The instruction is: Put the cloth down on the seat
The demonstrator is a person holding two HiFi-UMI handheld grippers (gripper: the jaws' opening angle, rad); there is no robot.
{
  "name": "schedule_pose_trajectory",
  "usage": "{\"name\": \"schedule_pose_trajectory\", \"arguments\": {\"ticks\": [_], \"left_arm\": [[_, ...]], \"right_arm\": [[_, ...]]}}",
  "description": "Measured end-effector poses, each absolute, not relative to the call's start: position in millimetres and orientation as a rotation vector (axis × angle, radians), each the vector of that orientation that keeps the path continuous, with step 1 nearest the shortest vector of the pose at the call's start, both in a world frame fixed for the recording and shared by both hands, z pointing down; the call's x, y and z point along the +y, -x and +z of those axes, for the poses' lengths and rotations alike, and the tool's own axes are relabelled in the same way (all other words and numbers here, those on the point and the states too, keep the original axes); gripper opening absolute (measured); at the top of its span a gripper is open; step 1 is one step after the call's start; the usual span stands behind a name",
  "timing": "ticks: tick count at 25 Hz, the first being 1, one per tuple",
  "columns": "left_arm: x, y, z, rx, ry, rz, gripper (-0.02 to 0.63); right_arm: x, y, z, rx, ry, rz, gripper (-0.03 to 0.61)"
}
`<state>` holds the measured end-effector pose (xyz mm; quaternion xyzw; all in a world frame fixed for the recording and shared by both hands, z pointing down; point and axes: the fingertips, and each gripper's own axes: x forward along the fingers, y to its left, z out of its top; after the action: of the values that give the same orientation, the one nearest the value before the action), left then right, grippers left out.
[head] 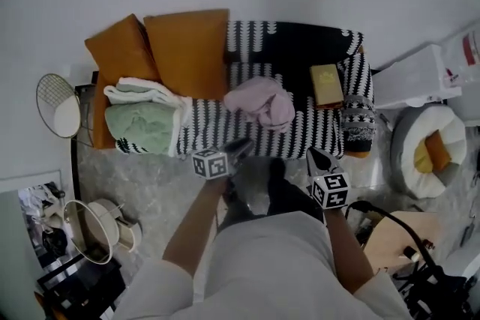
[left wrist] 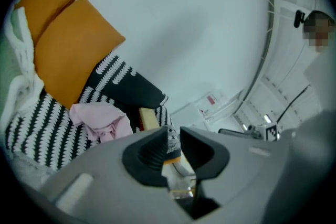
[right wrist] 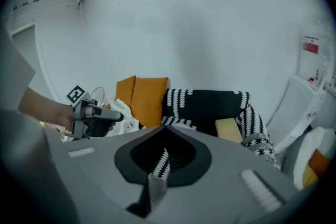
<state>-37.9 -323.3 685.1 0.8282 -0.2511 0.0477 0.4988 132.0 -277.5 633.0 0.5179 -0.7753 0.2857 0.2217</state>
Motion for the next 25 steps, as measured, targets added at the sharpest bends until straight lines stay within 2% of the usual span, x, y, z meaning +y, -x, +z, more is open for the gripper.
{"name": "schedule_pose_trajectory", "arguments": {"ticks": [4,15,25], "left_arm": [[-296,86,662,-0.625,-2.051,0.099,0.031],[-203,217,601,-0.714,-2.205,0.131,-0.001],[-127,250,529,-0.655,-2.398,0.019,0.000]], "right_arm": [[-251,-101,619,-2.125,-1.486,0.754,0.003],[-151,-14,576,-2.121,-1.658,0.730,0.003],[-53,-5,535,-2.092,-1.825,0.735,0.003]]}}
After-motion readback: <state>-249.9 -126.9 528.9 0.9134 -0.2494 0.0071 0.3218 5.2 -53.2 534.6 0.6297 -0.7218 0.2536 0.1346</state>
